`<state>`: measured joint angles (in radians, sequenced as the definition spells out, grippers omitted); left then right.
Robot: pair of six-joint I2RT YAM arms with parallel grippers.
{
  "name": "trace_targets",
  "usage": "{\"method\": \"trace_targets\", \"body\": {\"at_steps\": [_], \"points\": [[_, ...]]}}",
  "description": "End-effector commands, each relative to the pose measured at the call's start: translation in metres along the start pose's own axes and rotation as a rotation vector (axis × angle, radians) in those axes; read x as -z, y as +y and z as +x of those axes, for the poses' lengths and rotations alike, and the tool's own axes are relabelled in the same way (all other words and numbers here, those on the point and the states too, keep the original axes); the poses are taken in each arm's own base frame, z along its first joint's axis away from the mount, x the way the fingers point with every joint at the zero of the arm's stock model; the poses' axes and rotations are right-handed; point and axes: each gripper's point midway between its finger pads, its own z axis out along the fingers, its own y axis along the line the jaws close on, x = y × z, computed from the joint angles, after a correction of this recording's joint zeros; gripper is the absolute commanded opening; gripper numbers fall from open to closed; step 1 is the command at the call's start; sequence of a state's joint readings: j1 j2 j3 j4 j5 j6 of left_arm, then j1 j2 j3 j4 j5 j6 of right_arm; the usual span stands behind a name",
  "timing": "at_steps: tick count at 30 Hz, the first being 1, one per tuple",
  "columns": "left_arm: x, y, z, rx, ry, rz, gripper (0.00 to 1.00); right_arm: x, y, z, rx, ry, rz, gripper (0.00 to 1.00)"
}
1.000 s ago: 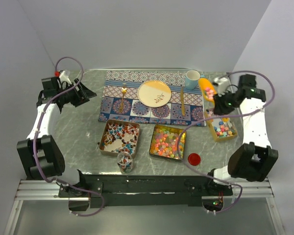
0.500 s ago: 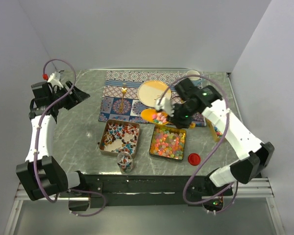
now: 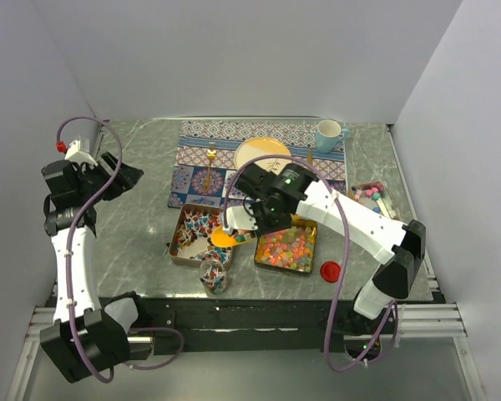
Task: Pack the candies
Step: Place the fake candies in the packing bottle.
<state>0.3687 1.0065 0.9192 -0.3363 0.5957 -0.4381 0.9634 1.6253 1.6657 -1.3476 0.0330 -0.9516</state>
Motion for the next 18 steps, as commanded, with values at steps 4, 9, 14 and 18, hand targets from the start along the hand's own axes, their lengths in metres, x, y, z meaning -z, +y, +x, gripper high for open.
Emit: {"method": "trace_targets", "body": {"at_steps": [4,9,14,18], "points": [[0.010,-0.004,-0.008,-0.048,-0.074,0.008,0.76,0.004,0.009,0.010,0.208,0.187,-0.005,0.00],[0.012,-0.002,-0.009,-0.047,-0.087,0.003,0.76,0.002,0.009,0.006,0.281,0.245,0.017,0.00],[0.012,-0.001,-0.008,-0.042,-0.090,0.005,0.76,0.001,0.010,0.000,0.332,0.291,0.040,0.00],[0.012,0.000,-0.007,-0.042,-0.097,0.008,0.76,0.005,0.007,-0.004,0.379,0.321,0.071,0.00]]}}
